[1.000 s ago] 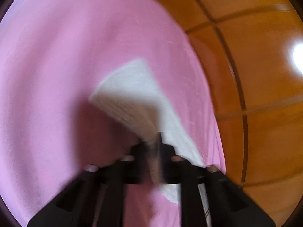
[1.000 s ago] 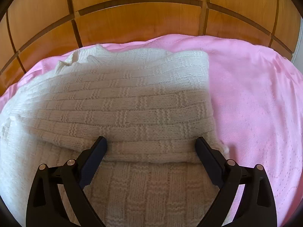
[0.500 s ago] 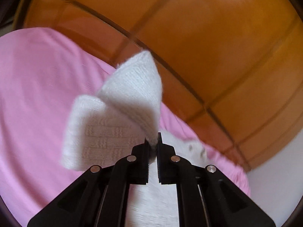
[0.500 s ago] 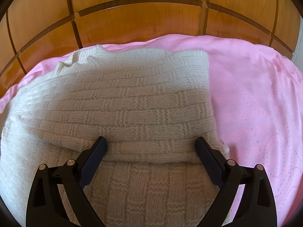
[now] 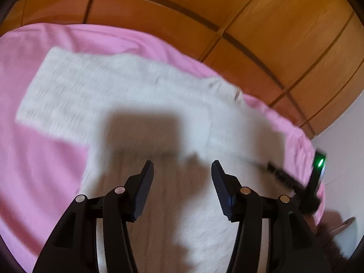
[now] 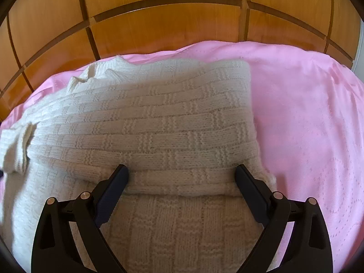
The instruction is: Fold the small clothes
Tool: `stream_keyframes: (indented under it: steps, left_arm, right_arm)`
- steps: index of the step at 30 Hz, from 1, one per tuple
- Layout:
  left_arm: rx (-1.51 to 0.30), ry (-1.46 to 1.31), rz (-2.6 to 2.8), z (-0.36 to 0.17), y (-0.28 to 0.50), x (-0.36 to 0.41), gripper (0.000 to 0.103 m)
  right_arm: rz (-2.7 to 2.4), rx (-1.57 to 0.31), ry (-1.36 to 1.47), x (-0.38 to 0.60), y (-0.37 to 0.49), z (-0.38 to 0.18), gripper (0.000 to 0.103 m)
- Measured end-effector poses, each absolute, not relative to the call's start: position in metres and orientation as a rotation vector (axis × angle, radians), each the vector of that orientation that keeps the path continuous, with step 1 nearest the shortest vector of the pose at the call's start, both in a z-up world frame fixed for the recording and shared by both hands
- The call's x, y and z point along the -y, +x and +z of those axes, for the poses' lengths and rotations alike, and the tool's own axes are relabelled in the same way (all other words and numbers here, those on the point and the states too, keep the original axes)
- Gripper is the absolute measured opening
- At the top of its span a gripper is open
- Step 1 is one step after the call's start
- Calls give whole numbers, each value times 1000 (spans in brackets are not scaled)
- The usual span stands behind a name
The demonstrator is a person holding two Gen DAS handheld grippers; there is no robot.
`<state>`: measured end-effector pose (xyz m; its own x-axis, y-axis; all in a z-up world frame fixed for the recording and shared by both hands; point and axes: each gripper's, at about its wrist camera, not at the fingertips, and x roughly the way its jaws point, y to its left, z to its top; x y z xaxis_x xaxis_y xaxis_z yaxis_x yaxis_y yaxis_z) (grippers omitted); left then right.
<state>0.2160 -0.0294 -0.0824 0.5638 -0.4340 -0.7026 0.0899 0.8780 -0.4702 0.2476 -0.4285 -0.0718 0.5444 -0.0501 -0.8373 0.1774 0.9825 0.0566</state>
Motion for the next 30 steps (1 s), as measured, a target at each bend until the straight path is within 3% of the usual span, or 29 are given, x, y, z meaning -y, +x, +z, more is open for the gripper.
stream_keyframes:
  steps: [5, 10, 17, 18, 19, 20, 21, 30]
  left_arm:
    - [-941, -394, -277, -103, 176, 9, 51]
    - [-926, -380, -276, -109, 167, 5, 49]
    - [-909, -381, -277, -117, 165, 2, 50]
    - [-904, -368, -278, -117, 164, 2, 50]
    - [-901, -363, -279, -118, 164, 3, 50]
    - [-898, -360, -280, -118, 164, 3, 50]
    - [-897, -360, -283, -118, 163, 2, 50]
    - [-892, -354, -282, -122, 166, 4, 51]
  right_arm:
    - [30, -916, 223, 391, 244, -33, 75]
    - [319, -999, 251, 308, 263, -31, 51]
    - [376, -1147, 245, 228, 302, -66, 51]
    - [359, -1135, 206, 219, 305, -67, 45]
    - [359, -1121, 174, 212, 306, -66, 28]
    - [354, -1117, 142, 207, 305, -63, 20]
    - [351, -1106, 112, 203, 304, -57, 5]
    - [345, -834, 143, 249, 303, 57, 5]
